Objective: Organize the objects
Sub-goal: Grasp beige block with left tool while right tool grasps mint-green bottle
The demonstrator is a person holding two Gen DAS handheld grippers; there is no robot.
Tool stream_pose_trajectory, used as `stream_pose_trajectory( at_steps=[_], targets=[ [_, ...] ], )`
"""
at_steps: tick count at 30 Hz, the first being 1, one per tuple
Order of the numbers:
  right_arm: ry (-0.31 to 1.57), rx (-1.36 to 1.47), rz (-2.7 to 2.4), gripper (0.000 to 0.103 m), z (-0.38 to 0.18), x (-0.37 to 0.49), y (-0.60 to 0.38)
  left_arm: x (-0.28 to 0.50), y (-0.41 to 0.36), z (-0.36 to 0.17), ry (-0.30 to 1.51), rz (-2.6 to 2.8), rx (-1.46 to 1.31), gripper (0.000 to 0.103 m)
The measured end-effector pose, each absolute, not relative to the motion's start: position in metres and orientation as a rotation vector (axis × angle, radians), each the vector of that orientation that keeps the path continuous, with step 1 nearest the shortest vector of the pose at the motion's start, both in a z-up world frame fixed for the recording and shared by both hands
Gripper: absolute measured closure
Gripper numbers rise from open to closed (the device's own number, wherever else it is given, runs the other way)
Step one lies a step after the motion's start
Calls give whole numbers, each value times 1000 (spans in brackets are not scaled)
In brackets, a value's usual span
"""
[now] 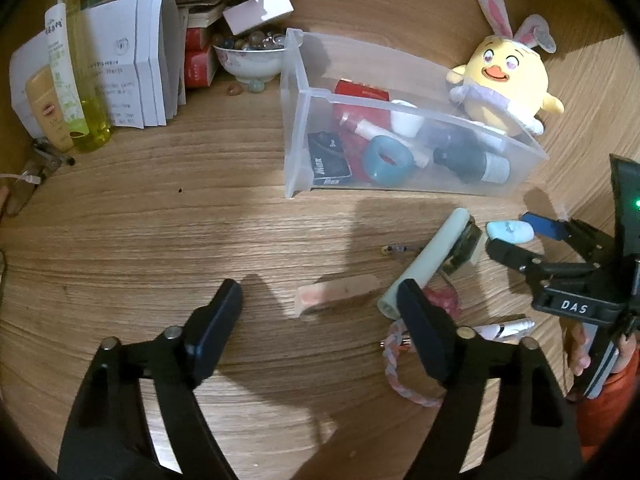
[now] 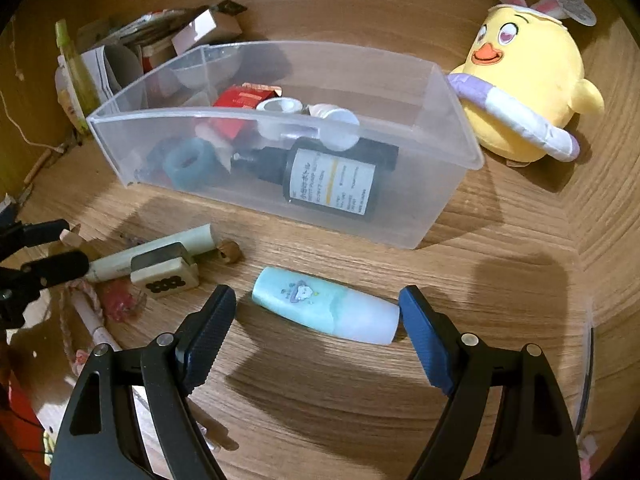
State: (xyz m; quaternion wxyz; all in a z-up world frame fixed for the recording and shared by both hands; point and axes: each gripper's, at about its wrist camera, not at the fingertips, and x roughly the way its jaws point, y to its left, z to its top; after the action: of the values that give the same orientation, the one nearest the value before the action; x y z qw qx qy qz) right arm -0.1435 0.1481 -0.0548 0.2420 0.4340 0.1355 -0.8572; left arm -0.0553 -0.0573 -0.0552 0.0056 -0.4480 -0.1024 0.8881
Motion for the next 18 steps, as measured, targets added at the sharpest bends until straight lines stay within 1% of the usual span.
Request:
stream_pose_trajectory(
  at_steps=[2, 3, 5, 7, 8, 12, 18],
  targets=[
    [368, 1189, -2339, 23, -55, -143, 149, -55, -57, -54, -333, 2775, -1388, 34],
    [365, 1191, -2337, 23, -55, -143, 149, -54, -57, -54, -343, 2770, -1382, 37],
    [361, 1185, -2342, 26, -55, -143, 150, -54, -58, -53, -358, 2759, -1372, 46],
    [358, 1176, -2343, 32, -54, -142, 151, -55, -58, -52, -371, 2745, -1364, 53],
    [356, 1177, -2342, 32, -55, -142, 152, -55, -58, -52, -374, 2739, -1363, 55],
    [341, 1175, -2340, 32, -55, -143, 153, -54, -60, -51, -375, 2739, -1365, 60],
    [305, 1161, -2342, 32, -53, -140, 156, -49, -69, -52, -402, 2762, -1362, 60]
  ],
)
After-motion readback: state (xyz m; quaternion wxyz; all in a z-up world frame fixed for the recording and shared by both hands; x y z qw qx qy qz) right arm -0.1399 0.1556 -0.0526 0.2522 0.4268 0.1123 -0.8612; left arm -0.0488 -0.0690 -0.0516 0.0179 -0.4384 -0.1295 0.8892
